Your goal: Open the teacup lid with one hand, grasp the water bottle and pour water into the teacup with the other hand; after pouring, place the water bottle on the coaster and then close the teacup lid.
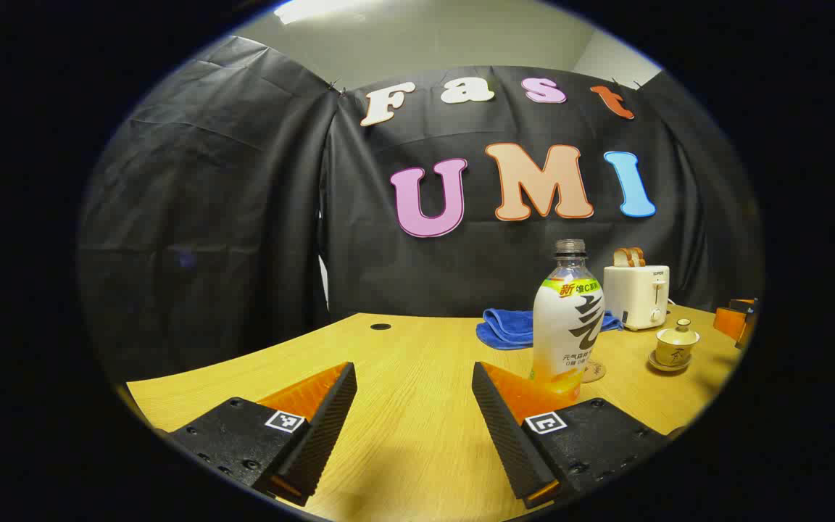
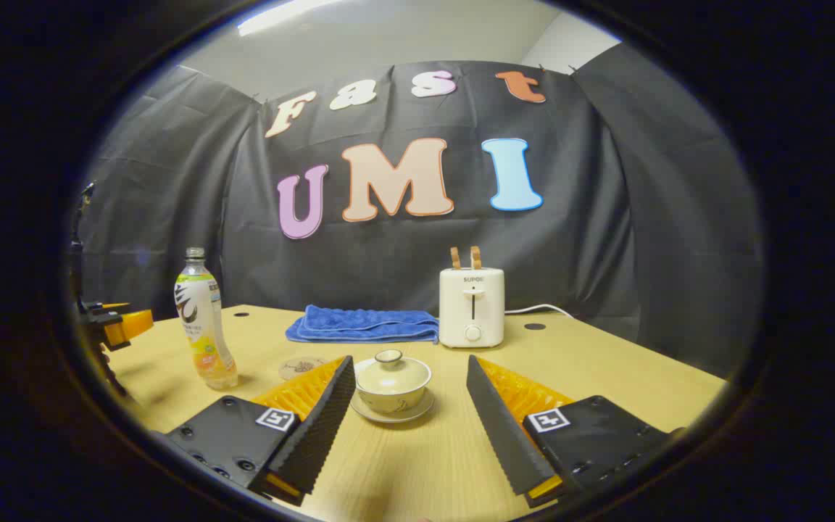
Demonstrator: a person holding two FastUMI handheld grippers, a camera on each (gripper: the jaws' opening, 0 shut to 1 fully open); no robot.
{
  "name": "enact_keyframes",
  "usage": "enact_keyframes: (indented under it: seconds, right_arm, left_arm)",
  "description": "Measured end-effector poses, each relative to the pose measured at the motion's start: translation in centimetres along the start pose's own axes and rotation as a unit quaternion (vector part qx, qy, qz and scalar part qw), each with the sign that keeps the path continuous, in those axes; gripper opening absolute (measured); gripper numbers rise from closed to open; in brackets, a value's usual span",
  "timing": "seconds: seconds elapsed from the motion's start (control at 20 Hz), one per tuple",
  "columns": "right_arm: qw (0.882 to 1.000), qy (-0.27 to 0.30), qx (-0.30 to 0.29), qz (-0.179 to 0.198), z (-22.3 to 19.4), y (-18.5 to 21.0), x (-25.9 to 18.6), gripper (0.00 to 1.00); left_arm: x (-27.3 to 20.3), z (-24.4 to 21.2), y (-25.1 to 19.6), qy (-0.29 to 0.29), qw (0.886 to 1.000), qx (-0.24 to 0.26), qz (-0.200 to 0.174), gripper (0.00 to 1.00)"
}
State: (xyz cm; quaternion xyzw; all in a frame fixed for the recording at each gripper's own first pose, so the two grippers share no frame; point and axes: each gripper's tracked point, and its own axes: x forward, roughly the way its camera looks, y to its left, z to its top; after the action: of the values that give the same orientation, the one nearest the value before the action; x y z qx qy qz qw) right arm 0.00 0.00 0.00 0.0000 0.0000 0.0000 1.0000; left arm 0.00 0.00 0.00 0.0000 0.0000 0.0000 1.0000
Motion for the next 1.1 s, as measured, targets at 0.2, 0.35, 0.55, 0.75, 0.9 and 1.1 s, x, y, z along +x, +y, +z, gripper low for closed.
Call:
enact_keyframes:
  seconds: [0.2,0.35,0.55,0.75,0.9,1.1]
  right_arm:
    - [1.000,0.000,0.000,0.000,0.01,0.09,-0.07,0.94]
    - [1.000,0.000,0.000,0.000,0.04,0.04,0.01,0.94]
    - [1.000,0.000,0.000,0.000,0.05,0.06,-0.07,0.99]
    - [1.000,0.000,0.000,0.000,0.03,0.04,-0.03,0.94]
    - [1.000,0.000,0.000,0.000,0.00,0.08,-0.08,1.00]
    - [1.000,0.000,0.000,0.000,0.00,0.08,-0.09,0.94]
  left_arm:
    - [0.07,-0.07,-0.02,0.000,1.000,0.000,0.000,0.94]
    - [0.07,-0.07,-0.04,0.000,1.000,0.000,0.000,0.93]
    - [0.10,-0.10,-0.06,0.000,1.000,0.000,0.000,0.93]
    - [0.10,-0.08,-0.04,-0.001,1.000,0.000,0.000,0.94]
    - [0.10,-0.13,0.00,-0.001,1.000,0.000,0.000,0.94]
    - [0.17,-0.16,-0.02,-0.002,1.000,0.000,0.000,0.94]
